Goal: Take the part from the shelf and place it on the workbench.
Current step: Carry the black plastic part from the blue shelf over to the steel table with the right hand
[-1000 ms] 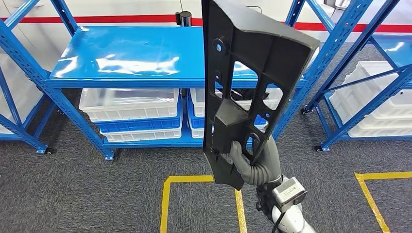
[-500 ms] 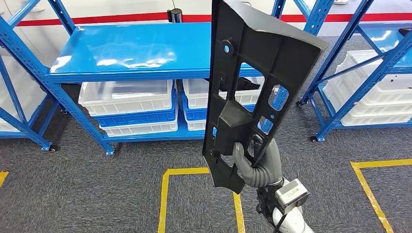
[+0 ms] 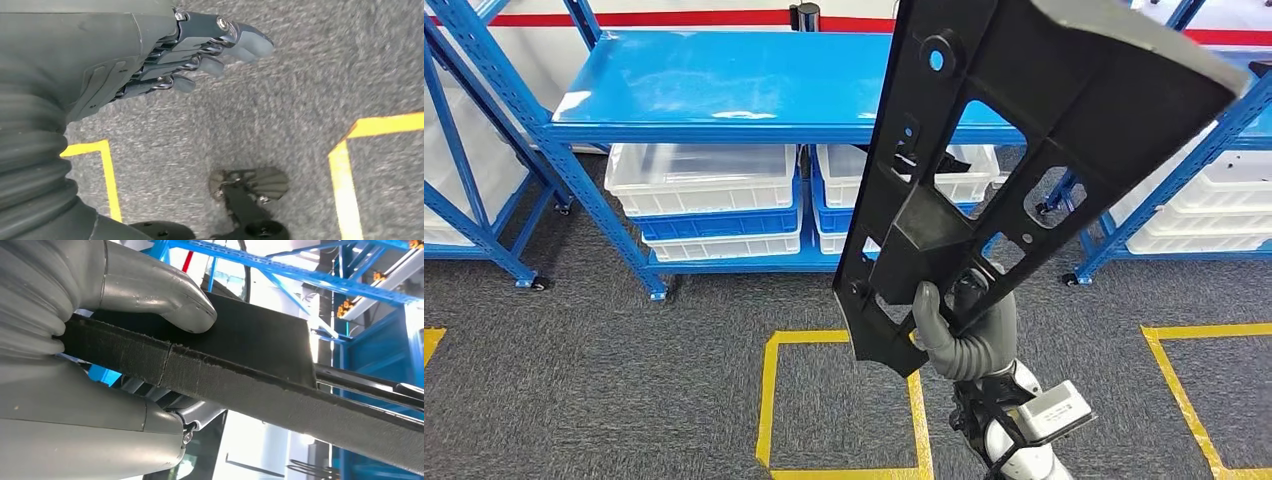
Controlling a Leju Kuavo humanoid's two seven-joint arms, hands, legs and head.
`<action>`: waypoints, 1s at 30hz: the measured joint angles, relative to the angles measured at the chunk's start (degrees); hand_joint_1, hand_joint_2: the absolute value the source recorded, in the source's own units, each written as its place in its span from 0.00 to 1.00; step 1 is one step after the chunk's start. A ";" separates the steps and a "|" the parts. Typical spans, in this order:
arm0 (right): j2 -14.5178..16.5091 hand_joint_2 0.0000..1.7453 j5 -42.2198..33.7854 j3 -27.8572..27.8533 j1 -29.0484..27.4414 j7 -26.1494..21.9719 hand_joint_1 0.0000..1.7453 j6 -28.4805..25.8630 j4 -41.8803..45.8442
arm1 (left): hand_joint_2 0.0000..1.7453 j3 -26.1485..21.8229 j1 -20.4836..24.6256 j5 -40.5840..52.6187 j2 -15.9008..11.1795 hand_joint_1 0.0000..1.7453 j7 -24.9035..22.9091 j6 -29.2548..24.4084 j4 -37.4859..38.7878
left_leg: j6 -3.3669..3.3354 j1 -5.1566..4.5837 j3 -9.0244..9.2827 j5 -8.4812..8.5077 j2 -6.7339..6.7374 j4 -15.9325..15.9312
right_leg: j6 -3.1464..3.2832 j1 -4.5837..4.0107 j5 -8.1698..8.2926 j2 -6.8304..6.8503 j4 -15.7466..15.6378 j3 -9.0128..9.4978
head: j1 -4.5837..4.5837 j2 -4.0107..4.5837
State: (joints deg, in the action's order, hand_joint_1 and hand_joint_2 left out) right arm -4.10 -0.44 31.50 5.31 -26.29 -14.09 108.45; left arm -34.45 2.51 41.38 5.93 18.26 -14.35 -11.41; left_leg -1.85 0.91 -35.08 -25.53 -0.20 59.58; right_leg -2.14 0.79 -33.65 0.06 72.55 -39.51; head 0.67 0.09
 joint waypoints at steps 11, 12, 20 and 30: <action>5.98 1.00 3.50 1.45 11.27 3.15 1.00 0.09 -4.29 | 1.00 -0.57 0.24 1.15 -0.74 0.00 -0.06 1.93 -0.02 | 2.83 0.09 -3.83 3.45 0.08 0.30 | 0.89 -0.35 4.88 0.00 -15.34 10.45 | -0.15 0.00; 6.71 1.00 3.64 1.85 12.01 3.44 1.00 0.06 -4.92 | 1.00 -0.57 0.20 1.39 -0.84 0.00 -0.09 1.99 -0.02 | 3.04 0.19 -4.48 1.64 0.03 1.91 | 1.49 -0.19 5.42 0.07 -15.43 10.18 | -0.26 0.00; 9.62 1.00 4.02 3.63 14.43 4.18 1.00 -0.05 -8.25 | 1.00 -0.57 0.34 2.00 -1.20 0.00 -0.15 2.22 -0.03 | 3.45 0.32 0.22 -3.09 -0.02 6.16 | 2.01 -0.62 7.70 0.22 -14.43 7.00 | -0.63 0.00; 12.93 1.00 5.15 5.33 19.03 6.05 1.00 -2.37 -14.70 | 1.00 0.39 2.33 4.96 -1.14 0.00 -1.46 3.36 -0.21 | 0.05 -0.02 -0.49 0.39 0.10 0.14 | 0.63 -0.52 1.58 -0.02 -2.06 0.10 | -0.18 0.00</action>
State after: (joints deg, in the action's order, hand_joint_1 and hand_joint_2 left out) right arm 8.83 4.70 36.83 24.34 -20.24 -16.46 93.76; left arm -34.06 4.83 46.33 4.79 16.80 -11.00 -11.62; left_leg -1.81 0.89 -35.57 -25.14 -0.10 59.72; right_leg -1.51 0.27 -32.07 0.04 70.48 -39.41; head 0.49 0.09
